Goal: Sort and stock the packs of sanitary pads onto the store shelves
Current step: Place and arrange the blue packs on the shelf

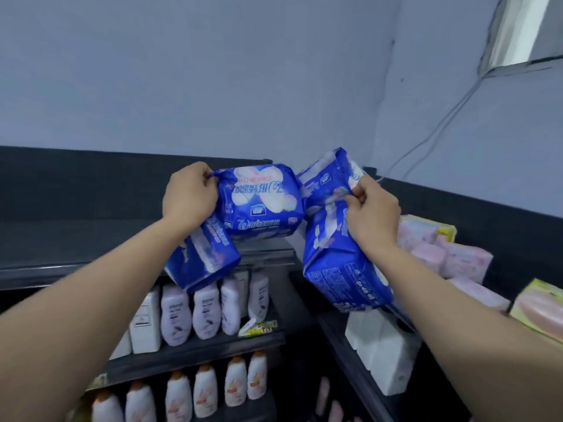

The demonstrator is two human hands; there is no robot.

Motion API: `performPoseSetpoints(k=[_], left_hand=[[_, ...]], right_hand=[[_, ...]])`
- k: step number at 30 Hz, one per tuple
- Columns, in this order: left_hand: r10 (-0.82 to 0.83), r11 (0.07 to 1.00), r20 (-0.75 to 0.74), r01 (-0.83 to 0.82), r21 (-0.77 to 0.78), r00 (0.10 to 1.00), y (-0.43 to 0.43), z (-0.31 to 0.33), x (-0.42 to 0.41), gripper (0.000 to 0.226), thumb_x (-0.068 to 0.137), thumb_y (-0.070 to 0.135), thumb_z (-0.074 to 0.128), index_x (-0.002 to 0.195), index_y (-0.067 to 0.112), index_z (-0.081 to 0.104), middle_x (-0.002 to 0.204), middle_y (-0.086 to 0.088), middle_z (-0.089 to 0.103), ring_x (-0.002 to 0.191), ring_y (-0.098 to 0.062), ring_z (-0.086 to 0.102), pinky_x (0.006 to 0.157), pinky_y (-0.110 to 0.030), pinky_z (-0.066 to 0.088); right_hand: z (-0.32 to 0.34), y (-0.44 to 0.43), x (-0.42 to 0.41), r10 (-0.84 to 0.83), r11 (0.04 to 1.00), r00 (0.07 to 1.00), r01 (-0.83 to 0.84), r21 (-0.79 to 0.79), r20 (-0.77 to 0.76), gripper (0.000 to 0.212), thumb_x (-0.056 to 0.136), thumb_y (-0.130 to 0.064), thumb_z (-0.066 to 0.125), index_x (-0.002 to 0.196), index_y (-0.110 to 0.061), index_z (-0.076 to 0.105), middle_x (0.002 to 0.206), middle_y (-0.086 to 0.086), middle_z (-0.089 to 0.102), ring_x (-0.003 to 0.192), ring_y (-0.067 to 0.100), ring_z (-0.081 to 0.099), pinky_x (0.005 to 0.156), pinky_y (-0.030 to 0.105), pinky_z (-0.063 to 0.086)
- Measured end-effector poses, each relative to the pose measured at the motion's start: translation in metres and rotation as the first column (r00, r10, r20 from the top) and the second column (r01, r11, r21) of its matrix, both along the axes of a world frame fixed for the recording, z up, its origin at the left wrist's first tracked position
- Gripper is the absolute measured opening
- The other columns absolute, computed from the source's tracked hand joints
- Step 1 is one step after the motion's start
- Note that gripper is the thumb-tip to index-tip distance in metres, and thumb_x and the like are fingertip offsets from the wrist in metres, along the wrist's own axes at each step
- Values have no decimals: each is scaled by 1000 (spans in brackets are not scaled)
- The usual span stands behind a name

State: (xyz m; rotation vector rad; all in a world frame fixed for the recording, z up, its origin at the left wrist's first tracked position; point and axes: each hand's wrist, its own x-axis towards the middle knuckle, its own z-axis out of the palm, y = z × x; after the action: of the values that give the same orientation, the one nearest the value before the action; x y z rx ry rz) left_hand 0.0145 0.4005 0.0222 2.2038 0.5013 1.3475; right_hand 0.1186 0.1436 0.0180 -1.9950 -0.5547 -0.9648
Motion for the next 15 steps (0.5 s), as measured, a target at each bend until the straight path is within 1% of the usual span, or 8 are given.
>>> performPoseSetpoints(k=[3, 5, 10, 13, 15], left_hand=[[113, 994, -7, -113, -3, 994, 38, -2, -35, 13, 93, 16, 46, 84, 13, 56, 83, -1, 60, 77, -22, 54, 65, -32, 39], [174, 985, -10, -174, -9, 985, 64, -3, -56, 14, 92, 15, 46, 85, 11, 57, 82, -1, 59, 77, -21, 54, 65, -33, 40], [286, 958, -14, -287, -22, 958, 138, -6, -106, 15, 92, 16, 47, 85, 9, 58, 81, -4, 62, 77, -25, 56, 65, -35, 44], [347, 937, -12, -347, -34, 938, 187, -5, -132, 15, 93, 17, 48, 85, 9, 58, 81, -4, 63, 77, -25, 57, 68, -38, 46], [379, 925, -13, -379, -36, 925, 219, -7, -145, 15, 93, 17, 48, 85, 9, 58, 80, -4, 62, 75, -24, 57, 66, -37, 45]], right_hand=[[-3, 52, -10, 107, 994, 994, -106, -17, 8, 11, 90, -8, 56, 80, -7, 52, 74, 6, 57, 72, 27, 53, 65, 36, 40], [-3, 86, -18, 171, 985, 985, -170, -35, 12, 12, 91, -8, 56, 80, -7, 52, 74, 7, 58, 72, 28, 54, 67, 38, 43], [-2, 179, -38, 302, 952, 953, -301, -54, -5, 18, 90, -6, 55, 76, -11, 46, 71, 3, 54, 70, 25, 51, 65, 38, 42], [-1, 243, -52, 363, 931, 932, -363, -38, -20, 18, 90, -6, 55, 75, -12, 46, 69, 1, 53, 68, 24, 50, 67, 37, 43], [0, 280, -61, 392, 919, 919, -393, -36, -27, 18, 91, -7, 55, 76, -11, 47, 71, 2, 55, 69, 24, 51, 68, 36, 43]])
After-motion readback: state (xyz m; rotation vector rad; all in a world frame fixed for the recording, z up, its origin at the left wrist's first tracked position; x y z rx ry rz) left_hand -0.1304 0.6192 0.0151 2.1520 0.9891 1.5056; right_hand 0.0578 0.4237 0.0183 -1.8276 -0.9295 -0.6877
